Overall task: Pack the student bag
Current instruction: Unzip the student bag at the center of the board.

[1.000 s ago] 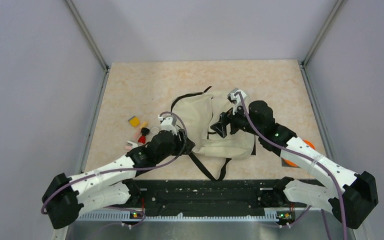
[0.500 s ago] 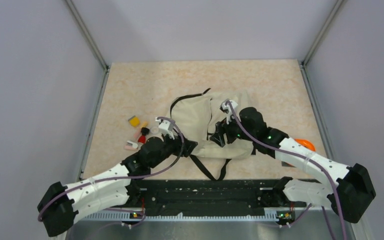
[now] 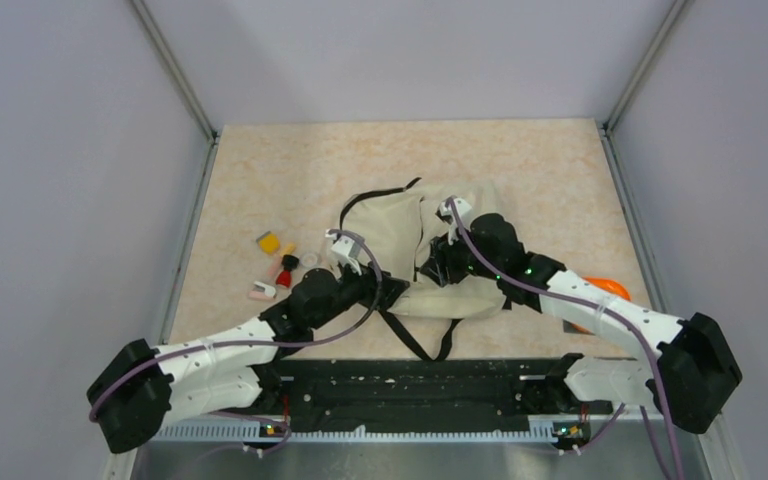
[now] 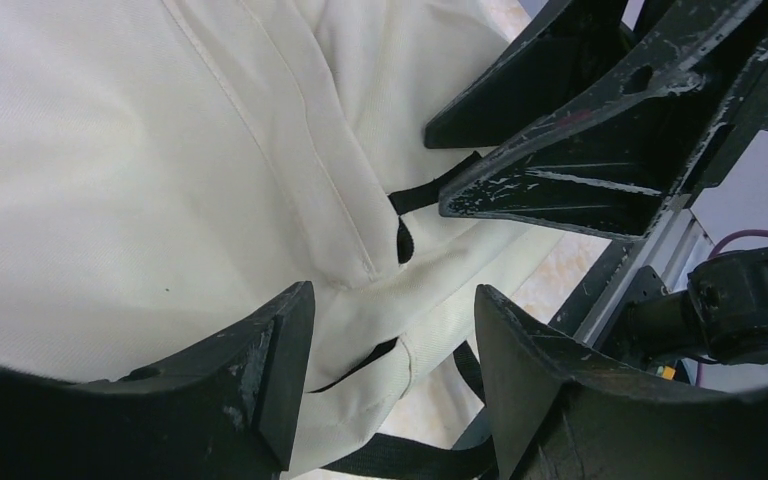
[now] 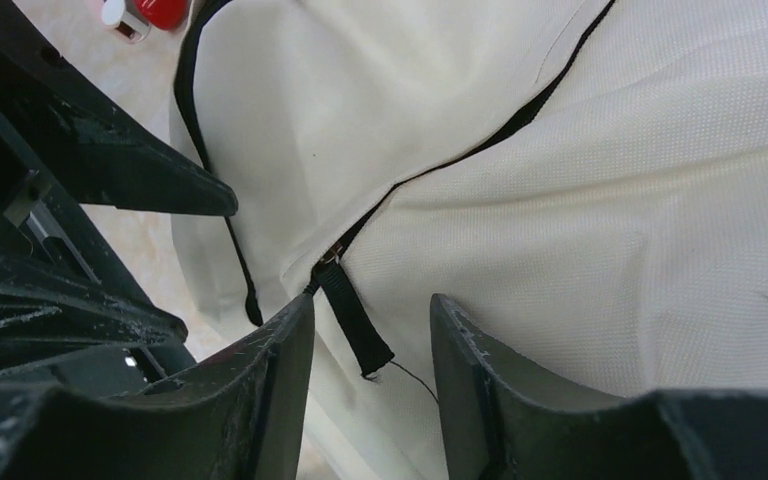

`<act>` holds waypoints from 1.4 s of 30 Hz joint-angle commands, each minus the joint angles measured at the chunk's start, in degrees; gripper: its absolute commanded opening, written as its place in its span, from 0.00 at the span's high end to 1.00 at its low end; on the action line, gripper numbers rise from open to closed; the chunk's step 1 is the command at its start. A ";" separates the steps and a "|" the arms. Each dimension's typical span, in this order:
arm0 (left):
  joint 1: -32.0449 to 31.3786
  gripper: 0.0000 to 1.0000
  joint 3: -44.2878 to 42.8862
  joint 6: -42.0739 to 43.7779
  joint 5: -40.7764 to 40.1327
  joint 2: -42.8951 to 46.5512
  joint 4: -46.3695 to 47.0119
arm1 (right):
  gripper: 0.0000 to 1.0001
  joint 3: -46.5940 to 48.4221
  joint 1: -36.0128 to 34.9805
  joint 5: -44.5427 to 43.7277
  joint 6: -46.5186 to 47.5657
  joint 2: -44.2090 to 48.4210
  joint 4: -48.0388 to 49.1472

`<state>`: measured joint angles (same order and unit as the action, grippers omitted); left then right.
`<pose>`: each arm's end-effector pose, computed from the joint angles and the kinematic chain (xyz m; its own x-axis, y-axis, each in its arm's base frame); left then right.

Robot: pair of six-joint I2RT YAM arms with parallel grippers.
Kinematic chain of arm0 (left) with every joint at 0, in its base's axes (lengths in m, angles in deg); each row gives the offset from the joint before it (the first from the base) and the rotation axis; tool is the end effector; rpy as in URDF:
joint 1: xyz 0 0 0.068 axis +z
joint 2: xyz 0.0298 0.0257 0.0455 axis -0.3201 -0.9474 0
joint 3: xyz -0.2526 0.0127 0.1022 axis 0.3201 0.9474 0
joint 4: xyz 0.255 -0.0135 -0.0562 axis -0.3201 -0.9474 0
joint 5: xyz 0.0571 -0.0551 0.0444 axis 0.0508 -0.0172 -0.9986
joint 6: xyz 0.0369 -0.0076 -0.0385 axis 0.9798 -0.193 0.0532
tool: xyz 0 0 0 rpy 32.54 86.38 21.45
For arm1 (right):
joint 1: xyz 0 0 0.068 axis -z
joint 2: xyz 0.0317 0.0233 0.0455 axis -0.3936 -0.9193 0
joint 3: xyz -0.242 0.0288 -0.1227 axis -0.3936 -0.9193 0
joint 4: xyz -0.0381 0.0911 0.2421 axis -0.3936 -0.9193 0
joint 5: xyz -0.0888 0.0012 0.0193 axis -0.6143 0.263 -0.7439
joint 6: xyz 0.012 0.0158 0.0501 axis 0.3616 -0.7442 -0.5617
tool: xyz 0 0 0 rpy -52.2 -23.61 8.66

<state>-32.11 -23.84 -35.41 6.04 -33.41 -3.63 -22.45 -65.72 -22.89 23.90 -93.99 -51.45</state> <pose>0.1361 -0.1654 0.2173 -0.5069 -0.2414 -0.8275 0.5750 0.6205 -0.5332 0.1850 0.1781 0.2567 -0.5101 -0.2084 -0.8345 -0.6902 0.6782 0.2526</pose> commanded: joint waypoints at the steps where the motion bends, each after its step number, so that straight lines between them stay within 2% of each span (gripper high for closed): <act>1: -0.21 0.36 -3.28 0.47 1.19 -1.91 5.06 | 0.57 0.28 -0.52 -1.61 -1.27 -1.25 3.90; 10: -0.19 0.36 -4.33 -1.04 -1.09 -4.77 5.72 | 0.72 0.13 -0.59 -1.39 -1.33 -1.37 3.60; 18: -0.19 0.39 -7.08 -0.37 -0.39 -8.79 3.89 | 1.00 -0.23 -0.59 0.04 -1.92 -1.41 4.37; 24: -0.19 0.48 -8.38 0.43 -0.92 -11.19 2.97 | 1.00 -0.27 -0.59 0.72 -1.98 -0.69 4.18; 31: -0.19 0.50 -8.45 0.11 -1.43 -12.79 1.63 | 1.00 0.13 -0.59 0.41 -1.99 0.70 3.25; 33: -0.24 0.55 -8.51 0.02 -1.19 -13.52 2.13 | 0.89 0.17 -0.61 0.20 -2.13 0.73 2.66; 36: -0.24 0.57 -8.97 -0.07 -0.86 -15.17 2.59 | 0.79 -0.20 -0.59 0.34 -2.46 0.80 2.38; 42: -0.23 0.63 -9.39 -0.49 -0.20 -16.55 3.65 | 0.71 -0.75 -0.61 0.88 -2.80 0.49 1.70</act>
<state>-32.11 -31.10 -35.50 5.37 -49.54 -3.15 -22.51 -65.74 -22.68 21.65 -94.80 -49.83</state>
